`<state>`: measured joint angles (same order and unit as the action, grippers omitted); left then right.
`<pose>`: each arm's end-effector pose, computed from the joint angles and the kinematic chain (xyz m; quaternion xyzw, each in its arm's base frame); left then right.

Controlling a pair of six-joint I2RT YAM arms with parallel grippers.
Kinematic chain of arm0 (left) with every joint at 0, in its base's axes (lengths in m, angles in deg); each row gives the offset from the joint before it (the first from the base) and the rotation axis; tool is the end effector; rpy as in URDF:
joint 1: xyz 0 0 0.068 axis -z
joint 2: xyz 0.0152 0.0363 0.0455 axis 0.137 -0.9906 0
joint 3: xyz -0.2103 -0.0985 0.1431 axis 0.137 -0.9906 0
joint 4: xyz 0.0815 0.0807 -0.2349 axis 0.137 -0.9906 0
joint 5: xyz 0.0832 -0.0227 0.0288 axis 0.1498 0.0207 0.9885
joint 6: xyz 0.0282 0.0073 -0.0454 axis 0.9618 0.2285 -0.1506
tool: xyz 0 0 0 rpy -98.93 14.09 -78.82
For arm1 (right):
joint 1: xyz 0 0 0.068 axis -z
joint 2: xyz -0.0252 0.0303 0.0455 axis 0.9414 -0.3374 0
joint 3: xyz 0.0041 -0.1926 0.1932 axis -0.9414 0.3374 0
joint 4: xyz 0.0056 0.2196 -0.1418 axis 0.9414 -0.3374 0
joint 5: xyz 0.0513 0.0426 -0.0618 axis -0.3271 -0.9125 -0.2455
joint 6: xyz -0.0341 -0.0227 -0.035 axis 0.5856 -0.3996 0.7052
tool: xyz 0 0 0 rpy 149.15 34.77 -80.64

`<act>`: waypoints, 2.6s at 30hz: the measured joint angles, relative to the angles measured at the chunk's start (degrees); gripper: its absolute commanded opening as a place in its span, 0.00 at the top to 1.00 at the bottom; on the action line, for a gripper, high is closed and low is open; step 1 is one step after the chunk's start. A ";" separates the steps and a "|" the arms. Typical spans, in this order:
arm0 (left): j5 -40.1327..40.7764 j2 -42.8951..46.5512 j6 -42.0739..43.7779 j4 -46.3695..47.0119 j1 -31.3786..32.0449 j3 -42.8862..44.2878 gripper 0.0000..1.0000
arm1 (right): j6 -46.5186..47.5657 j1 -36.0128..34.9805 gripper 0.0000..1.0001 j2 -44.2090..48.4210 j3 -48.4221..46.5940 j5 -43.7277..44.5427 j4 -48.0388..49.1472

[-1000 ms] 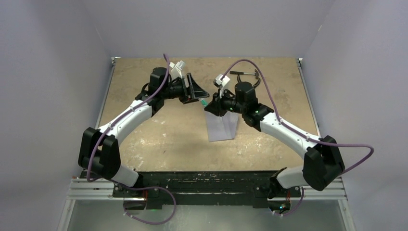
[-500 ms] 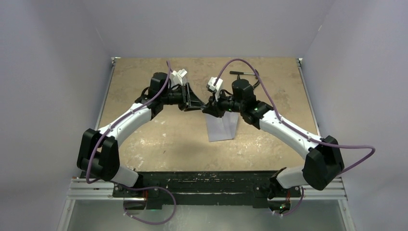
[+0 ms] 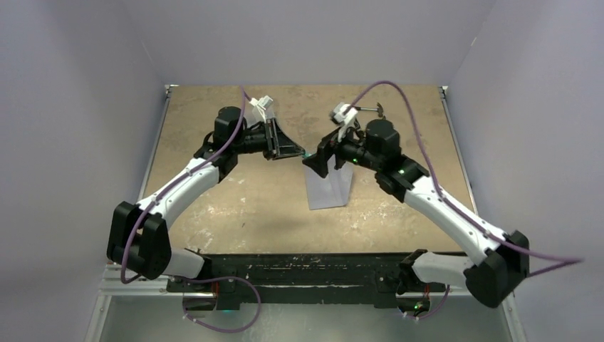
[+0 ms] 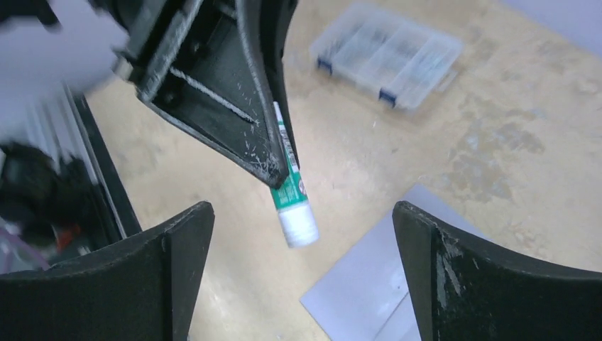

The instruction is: Place the letter into the envelope and seal it

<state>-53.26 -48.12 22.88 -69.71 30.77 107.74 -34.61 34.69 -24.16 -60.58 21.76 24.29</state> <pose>0.2848 -0.1489 0.3030 0.0302 0.7792 -0.5885 0.2135 0.2285 0.1797 0.3453 -0.3384 0.7116 0.3300 0.5197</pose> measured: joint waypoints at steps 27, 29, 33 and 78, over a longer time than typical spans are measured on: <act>4.81 2.78 -9.97 49.42 -0.76 -7.28 1.00 | -91.47 11.26 0.30 -2.27 16.83 -13.27 59.56; 4.63 2.19 -11.69 51.74 -0.76 -7.50 1.00 | -92.04 11.26 0.31 -3.67 15.87 -14.27 60.72; 4.52 1.14 -14.60 55.47 -0.76 -7.91 1.00 | -91.27 11.28 0.36 -6.49 12.68 -16.59 61.00; 7.41 7.63 -10.49 38.86 -11.89 -15.54 1.00 | -45.05 17.97 1.00 -3.80 4.24 0.09 11.63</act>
<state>-45.85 -40.49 12.39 -30.85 18.88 92.20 -79.66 52.65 -27.96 -56.34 21.85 35.92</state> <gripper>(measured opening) 0.236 0.201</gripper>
